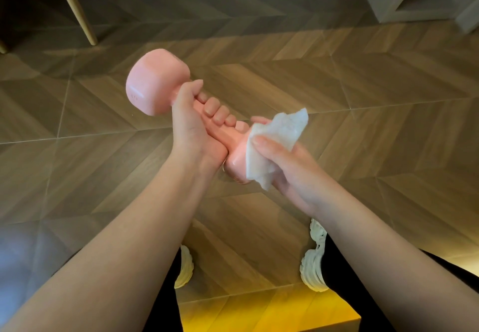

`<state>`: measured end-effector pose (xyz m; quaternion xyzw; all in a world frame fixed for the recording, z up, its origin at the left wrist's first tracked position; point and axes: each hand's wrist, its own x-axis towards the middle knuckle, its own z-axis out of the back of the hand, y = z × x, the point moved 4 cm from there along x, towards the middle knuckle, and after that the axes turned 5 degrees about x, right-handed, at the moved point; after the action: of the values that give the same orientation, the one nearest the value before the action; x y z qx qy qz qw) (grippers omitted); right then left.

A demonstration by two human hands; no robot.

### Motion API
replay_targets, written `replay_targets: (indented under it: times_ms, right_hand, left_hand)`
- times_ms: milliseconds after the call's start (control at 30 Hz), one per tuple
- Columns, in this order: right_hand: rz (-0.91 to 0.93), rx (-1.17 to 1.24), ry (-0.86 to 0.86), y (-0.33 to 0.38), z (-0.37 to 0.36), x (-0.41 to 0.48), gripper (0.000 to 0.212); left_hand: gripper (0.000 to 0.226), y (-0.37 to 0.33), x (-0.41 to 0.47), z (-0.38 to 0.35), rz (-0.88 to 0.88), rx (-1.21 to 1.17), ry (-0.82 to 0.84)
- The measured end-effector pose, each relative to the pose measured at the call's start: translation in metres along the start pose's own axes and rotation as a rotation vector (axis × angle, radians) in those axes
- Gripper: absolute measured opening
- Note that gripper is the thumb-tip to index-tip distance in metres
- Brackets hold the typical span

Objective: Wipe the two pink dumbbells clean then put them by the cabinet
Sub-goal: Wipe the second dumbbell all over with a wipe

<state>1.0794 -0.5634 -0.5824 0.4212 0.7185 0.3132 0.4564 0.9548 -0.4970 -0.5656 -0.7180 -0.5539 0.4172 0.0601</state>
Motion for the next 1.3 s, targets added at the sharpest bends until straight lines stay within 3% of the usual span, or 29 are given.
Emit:
replay_targets:
  times_ms: [100,200,333,467,600,800,900,1067,1300]
  right_hand:
    - [-0.135,0.041,-0.004,-0.006,-0.007,0.002,0.058]
    - [-0.135,0.097,0.037,-0.002,-0.004,0.001,0.051]
    - [-0.126,0.079,0.133,0.001,0.004,-0.004,0.060]
    - [-0.073,-0.013,0.013,-0.003,-0.004,-0.004,0.055]
    - [-0.069,0.054,-0.108,-0.002,-0.003,-0.003,0.046]
    - [-0.122,0.125,0.071,-0.001,0.004,-0.008,0.057]
    - [-0.095,0.055,-0.004,-0.005,-0.001,-0.006,0.061]
    - [-0.154,0.107,-0.182,-0.004,-0.002,-0.003,0.047]
    - [-0.185,0.283,0.074,-0.002,0.003,-0.007,0.066]
  left_hand:
    - [0.036,0.002,0.000,-0.001,-0.014,0.025,0.014]
    - [0.036,0.002,0.002,-0.002,-0.003,0.014,0.029]
    - [0.036,0.002,0.003,-0.001,0.013,-0.025,0.041]
    - [0.037,0.005,0.003,-0.003,0.004,-0.001,0.040]
    - [0.037,0.008,0.003,-0.005,0.026,-0.003,0.037]
    - [0.038,0.005,0.003,-0.002,0.063,-0.045,0.067]
    - [0.039,0.008,0.002,-0.001,0.039,-0.010,0.049]
    - [0.037,0.012,0.004,-0.003,0.057,0.004,0.035]
    - [0.038,0.006,0.002,-0.002,0.069,-0.020,0.088]
